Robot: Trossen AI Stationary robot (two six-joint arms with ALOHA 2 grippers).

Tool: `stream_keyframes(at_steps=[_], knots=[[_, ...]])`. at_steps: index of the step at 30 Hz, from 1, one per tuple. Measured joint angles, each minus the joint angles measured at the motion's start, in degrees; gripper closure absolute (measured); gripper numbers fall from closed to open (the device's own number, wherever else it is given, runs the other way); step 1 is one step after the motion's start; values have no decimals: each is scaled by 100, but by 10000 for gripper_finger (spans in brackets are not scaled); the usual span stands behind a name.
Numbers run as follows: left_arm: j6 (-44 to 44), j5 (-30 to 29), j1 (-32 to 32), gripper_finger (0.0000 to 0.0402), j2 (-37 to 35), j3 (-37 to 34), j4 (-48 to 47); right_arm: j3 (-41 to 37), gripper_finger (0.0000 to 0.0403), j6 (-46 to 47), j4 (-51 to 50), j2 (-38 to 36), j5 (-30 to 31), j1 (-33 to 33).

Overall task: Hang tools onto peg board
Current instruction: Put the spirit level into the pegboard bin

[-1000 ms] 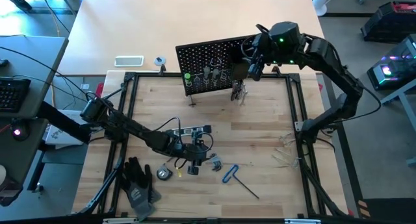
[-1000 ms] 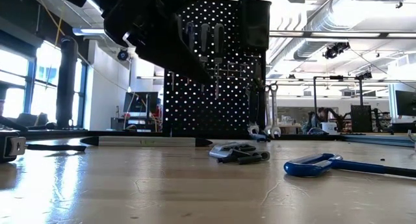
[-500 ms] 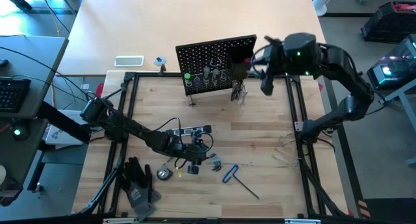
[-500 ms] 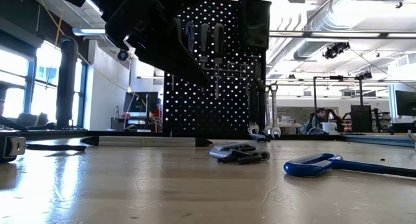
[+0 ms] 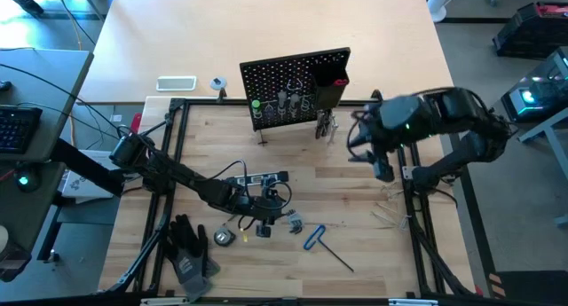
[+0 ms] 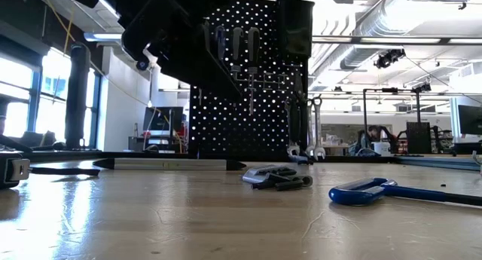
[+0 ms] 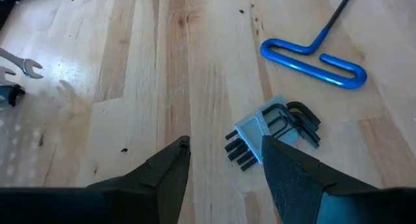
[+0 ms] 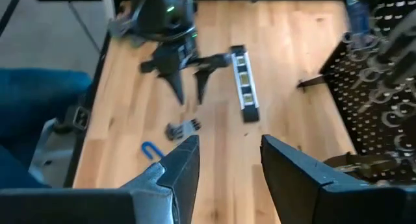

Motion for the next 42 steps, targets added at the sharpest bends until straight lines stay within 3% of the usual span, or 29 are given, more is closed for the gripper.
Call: stream_keyframes(at_steps=[5,9,28,36,42], knots=[[20,-162,0,218,0,-4,-167,-327,245,252,-56,-35,494,581],[64,-213,0,218,0,-70,-168,-1014,245,441,122,-148,553,897],[524,-257,121,218,0,-728,834,-5676,245,1333,4275,-1742,649,1257],[665,-258,354,218,-43,-729,811,-6711,245,1369,5506,-1888,671,1220],[648,-258,598,218,-455,-950,730,-7156,245,1360,5946,-1890,660,1223]])
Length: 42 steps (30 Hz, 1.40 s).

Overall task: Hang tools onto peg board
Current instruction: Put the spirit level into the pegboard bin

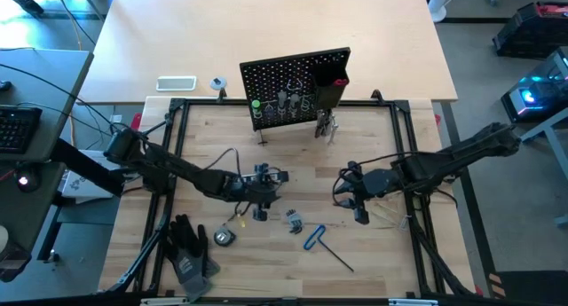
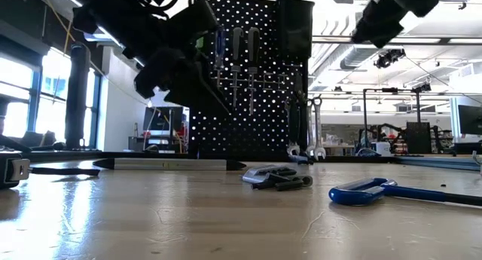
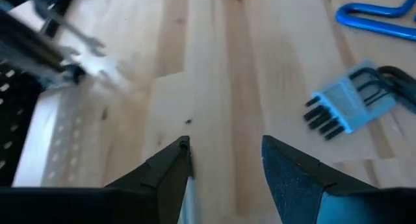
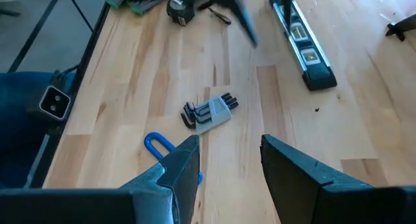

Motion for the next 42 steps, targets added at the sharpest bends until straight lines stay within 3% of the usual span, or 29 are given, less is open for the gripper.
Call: stream_keyframes(at_steps=[10,14,20,28,34,42], knots=[[-953,331,381,218,-1822,-1311,-98,-737,245,-40,852,-1,-365,30],[-1455,431,504,218,-2250,-1781,-233,-1152,245,-185,1516,-1,-373,117],[-2021,406,585,218,-2295,-2131,-624,-1768,245,-75,2464,-1,-458,126],[-1942,432,657,192,-2291,-2332,-624,-2065,245,12,3070,-1,-515,232],[-1749,886,924,157,-2290,-2361,-726,-2065,245,-65,3244,-1,-374,349],[-1228,1754,1570,154,-2272,-2361,-810,-2065,245,-74,3352,3,-230,351]])
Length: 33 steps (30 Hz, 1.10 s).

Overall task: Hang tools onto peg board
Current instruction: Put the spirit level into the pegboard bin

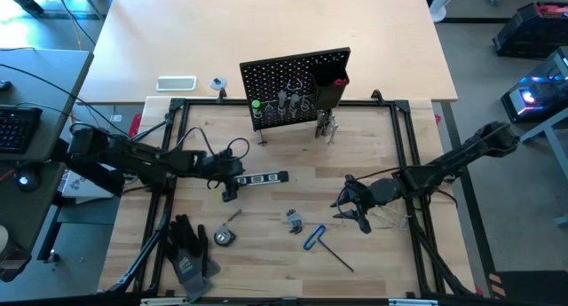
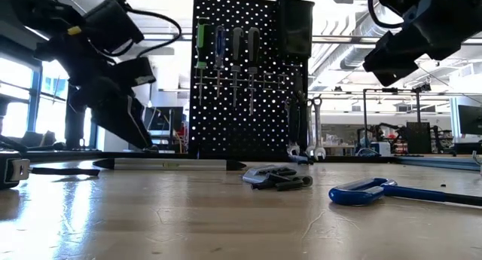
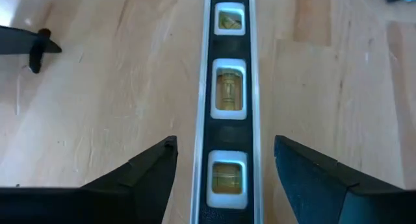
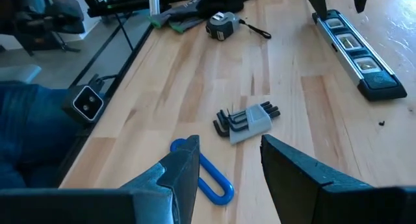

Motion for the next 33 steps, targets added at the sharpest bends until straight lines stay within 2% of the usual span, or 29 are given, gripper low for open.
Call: stream_keyframes(at_steps=[7,13,17,24,33], knots=[[205,605,311,154,678,4,164,0,245,26,155,0,11,0],[216,216,310,167,1384,116,449,0,245,31,191,2,17,0],[312,68,226,238,1447,112,698,0,245,71,191,2,110,0],[451,12,34,239,1466,85,1186,0,245,89,204,2,652,0],[390,270,-178,239,1453,79,2592,0,245,193,432,-30,1041,0]])
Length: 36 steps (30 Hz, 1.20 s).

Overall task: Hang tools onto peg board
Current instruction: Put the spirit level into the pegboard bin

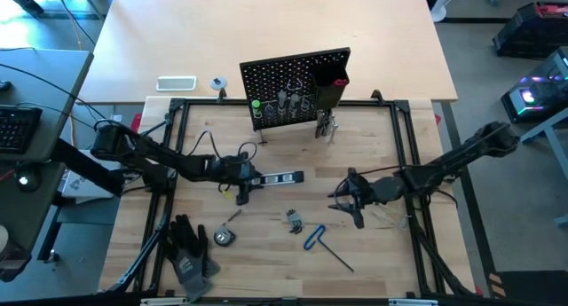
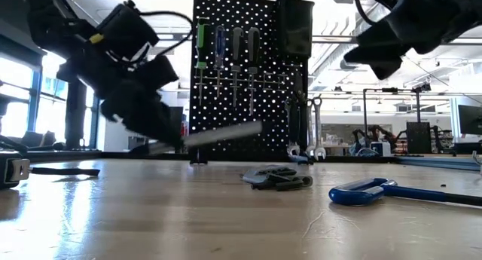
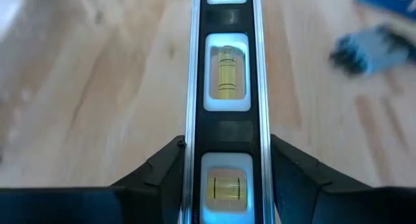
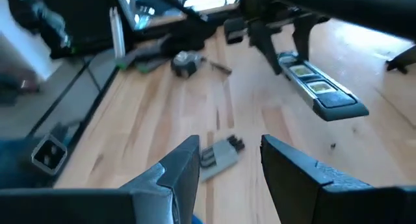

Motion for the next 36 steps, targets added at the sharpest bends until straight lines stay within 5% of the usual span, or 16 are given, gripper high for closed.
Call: stream_keyframes(at_steps=[9,13,16,25,36], knots=[[45,764,-149,239,-265,6,2183,7,245,-166,272,-423,462,0],[50,921,-203,239,-348,7,3105,9,245,-811,1039,-507,355,25],[-85,1747,-179,239,-348,73,3629,9,245,-1760,1804,-492,94,80],[-720,3290,-249,239,-168,797,3576,134,245,-3735,3011,-452,-753,-79],[-1247,4219,-297,239,966,1808,3648,1588,245,-4285,1707,468,-1657,-458]])
